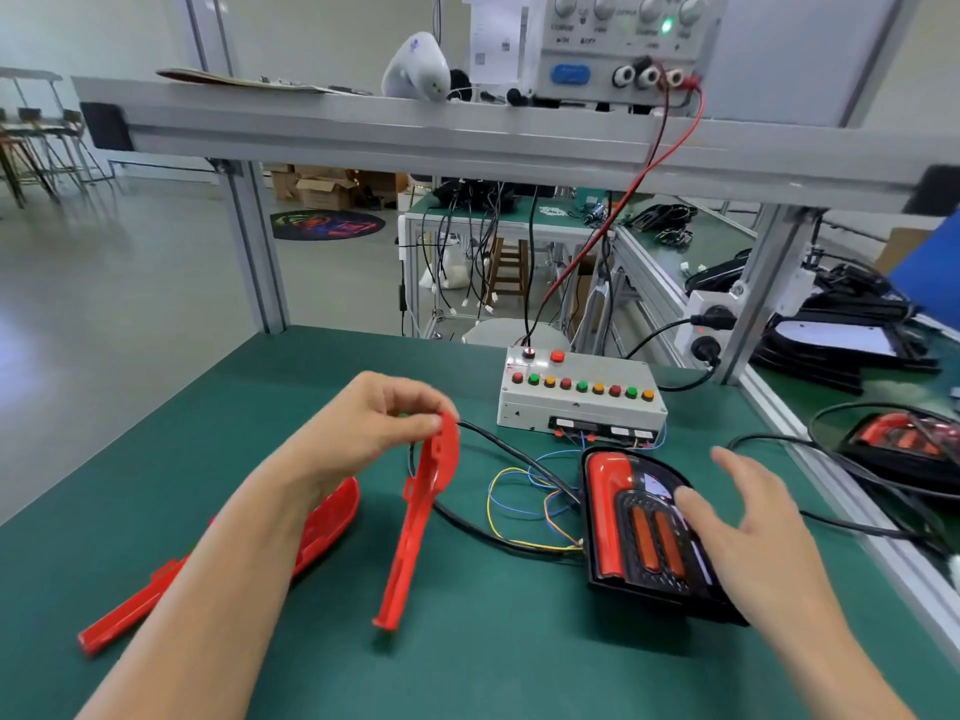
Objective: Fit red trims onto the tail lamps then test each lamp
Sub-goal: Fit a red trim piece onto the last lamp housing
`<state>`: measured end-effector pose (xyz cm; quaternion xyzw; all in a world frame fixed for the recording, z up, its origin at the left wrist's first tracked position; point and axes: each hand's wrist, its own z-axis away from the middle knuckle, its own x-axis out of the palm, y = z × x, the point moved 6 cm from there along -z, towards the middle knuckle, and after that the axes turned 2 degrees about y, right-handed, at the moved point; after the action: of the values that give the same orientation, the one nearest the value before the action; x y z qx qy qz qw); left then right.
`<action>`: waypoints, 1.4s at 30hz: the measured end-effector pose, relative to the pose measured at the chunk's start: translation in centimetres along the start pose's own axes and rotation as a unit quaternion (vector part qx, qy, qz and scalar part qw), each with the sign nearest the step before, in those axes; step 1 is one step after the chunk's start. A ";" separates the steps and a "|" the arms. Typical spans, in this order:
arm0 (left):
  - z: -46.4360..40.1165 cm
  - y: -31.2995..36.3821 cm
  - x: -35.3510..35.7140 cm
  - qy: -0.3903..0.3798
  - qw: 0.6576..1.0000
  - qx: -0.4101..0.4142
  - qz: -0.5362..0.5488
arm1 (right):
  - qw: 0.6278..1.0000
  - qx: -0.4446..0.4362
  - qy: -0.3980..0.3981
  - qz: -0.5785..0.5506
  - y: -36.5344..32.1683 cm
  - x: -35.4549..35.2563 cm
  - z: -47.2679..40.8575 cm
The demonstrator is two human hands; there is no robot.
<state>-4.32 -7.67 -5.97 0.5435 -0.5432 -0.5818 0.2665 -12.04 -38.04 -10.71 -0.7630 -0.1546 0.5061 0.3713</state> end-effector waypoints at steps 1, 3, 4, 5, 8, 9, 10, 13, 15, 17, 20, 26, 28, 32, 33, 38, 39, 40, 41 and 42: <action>-0.7 0.5 0.4 0.020 0.998 0.016 0.063 | 0.999 -0.040 0.021 0.007 -1.3 -0.3 0.4; -2.2 0.9 1.7 0.059 0.983 0.030 0.174 | 0.994 -0.101 0.029 -0.021 -3.8 -0.3 1.4; -2.9 0.8 2.5 0.075 0.970 0.026 0.229 | 0.992 -0.120 0.011 -0.044 -4.9 0.1 2.0; -3.7 0.7 3.4 0.087 0.955 0.016 0.282 | 0.990 -0.126 -0.019 -0.066 -5.8 0.6 2.6; -5.3 0.2 6.5 0.102 0.910 -0.015 0.402 | 0.979 -0.126 -0.120 -0.104 -6.9 2.7 3.9; -5.7 0.0 7.4 0.106 0.894 -0.024 0.434 | 0.976 -0.127 -0.139 -0.111 -7.0 3.1 4.0; -6.0 -0.1 8.2 0.109 0.882 -0.030 0.458 | 0.973 -0.125 -0.149 -0.125 -6.9 3.2 4.0; -6.7 -0.1 10.4 0.096 0.866 -0.034 0.490 | 0.958 -0.117 -0.159 -0.209 -6.4 2.5 3.9; -7.2 0.0 11.6 0.088 0.863 -0.038 0.496 | 0.955 -0.114 -0.153 -0.227 -5.8 1.9 3.7; -7.8 -0.4 12.7 0.079 0.875 -0.049 0.475 | 0.957 -0.088 -0.137 -0.240 -4.9 1.2 3.3; -8.5 -2.3 13.8 0.074 0.943 -0.119 0.301 | 0.981 -0.077 -0.072 -0.162 -2.6 -0.7 2.4; -8.8 -4.3 15.7 0.018 0.977 -0.213 0.011 | 0.993 -0.069 -0.041 0.091 0.9 -2.1 2.2; -9.2 -4.5 16.4 -0.001 0.972 -0.236 -0.004 | 0.987 -0.068 -0.047 0.137 0.9 -2.0 2.2; -9.7 -4.9 17.2 -0.020 0.961 -0.275 0.001 | 0.980 -0.076 -0.069 0.172 0.9 -1.3 2.0; -9.7 -4.8 17.3 -0.021 0.960 -0.279 0.006 | 0.980 -0.078 -0.072 0.169 1.0 -1.2 1.9; -9.6 -5.5 18.0 -0.014 0.949 -0.304 0.084 | 0.987 -0.076 -0.089 0.110 1.9 -0.7 1.4; -9.5 -5.7 18.2 -0.018 0.945 -0.311 0.103 | 0.988 -0.077 -0.091 0.101 2.0 -0.7 1.4; -9.5 -5.8 18.3 -0.024 0.941 -0.316 0.119 | 0.988 -0.078 -0.092 0.092 2.1 -0.7 1.3; -9.4 -5.9 18.4 -0.032 0.938 -0.319 0.133 | 0.989 -0.080 -0.093 0.081 2.1 -0.8 1.2; -9.4 -5.9 18.5 -0.040 0.936 -0.320 0.142 | 0.990 -0.081 -0.094 0.070 2.1 -0.8 1.2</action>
<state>1.09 -25.92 -16.08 0.3231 -0.4098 -0.7023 0.4843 -13.72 -39.45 -11.94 -0.7484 -0.1751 0.5864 0.2556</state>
